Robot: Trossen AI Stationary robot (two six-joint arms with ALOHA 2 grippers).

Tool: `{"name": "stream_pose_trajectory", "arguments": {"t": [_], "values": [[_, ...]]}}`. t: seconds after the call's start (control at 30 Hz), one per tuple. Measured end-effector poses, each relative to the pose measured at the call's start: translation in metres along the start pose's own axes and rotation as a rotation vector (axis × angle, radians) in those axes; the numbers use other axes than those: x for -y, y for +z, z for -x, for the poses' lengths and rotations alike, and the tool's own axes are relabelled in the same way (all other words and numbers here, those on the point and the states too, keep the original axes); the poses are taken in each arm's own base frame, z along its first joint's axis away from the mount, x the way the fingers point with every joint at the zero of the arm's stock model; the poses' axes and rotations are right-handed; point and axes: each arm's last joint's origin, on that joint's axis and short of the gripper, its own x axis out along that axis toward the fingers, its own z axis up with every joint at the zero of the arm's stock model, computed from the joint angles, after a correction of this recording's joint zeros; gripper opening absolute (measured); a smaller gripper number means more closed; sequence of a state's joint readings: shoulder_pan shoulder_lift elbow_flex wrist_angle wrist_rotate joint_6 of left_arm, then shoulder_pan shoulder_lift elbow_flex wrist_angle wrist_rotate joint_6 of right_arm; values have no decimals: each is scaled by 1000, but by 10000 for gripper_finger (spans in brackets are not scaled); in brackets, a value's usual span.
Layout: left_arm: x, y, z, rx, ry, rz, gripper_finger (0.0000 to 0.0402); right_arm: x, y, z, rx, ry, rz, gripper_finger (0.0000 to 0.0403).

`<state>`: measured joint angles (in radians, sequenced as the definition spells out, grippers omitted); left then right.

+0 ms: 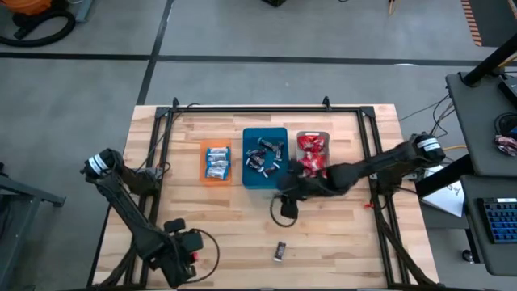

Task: Sort candy
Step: Put the red candy into the gray bin

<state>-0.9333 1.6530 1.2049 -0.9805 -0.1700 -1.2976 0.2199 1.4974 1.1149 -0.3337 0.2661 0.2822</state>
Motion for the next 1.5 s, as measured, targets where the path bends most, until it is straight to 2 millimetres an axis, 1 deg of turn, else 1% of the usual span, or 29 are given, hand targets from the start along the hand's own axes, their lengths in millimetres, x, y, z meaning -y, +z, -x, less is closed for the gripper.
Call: {"name": "stream_pose_trajectory", "arguments": {"t": [0.07,0.13,0.27,0.33,0.5,0.57,0.67,0.77,0.83,1.03,1.13,1.23,1.3,1.5], "values": [[1,-6,-3,-10,31,-2,154,-3,4,17,58,-114,9,181],[3,-10,-10,-17,55,-16,168,-2,9,36,118,-181,18,179],[10,-23,-27,-35,106,-49,206,7,13,68,169,-181,-21,174],[14,-29,-36,-51,139,-71,227,14,13,84,189,-221,-53,174],[19,-41,-54,-80,198,-115,261,45,15,124,293,-442,-149,173],[20,-45,-59,-84,216,-128,266,55,15,136,320,-468,-186,173],[21,-49,-63,-89,225,-139,267,62,14,148,346,-438,-226,173],[21,-51,-64,-91,229,-142,264,62,8,150,323,-389,-239,173],[22,-53,-65,-91,231,-139,262,61,3,148,281,-346,-233,173],[21,-54,-66,-90,234,-132,259,59,-20,131,169,-315,-262,173],[20,-54,-67,-83,240,-127,244,54,-33,122,134,-303,-263,173],[20,-54,-69,-84,249,-129,213,48,-46,116,107,-289,-268,173],[20,-54,-69,-84,249,-130,183,44,-53,112,90,-278,-266,173],[18,-54,-69,-75,263,-157,67,31,-74,101,86,-234,-255,173]]}}
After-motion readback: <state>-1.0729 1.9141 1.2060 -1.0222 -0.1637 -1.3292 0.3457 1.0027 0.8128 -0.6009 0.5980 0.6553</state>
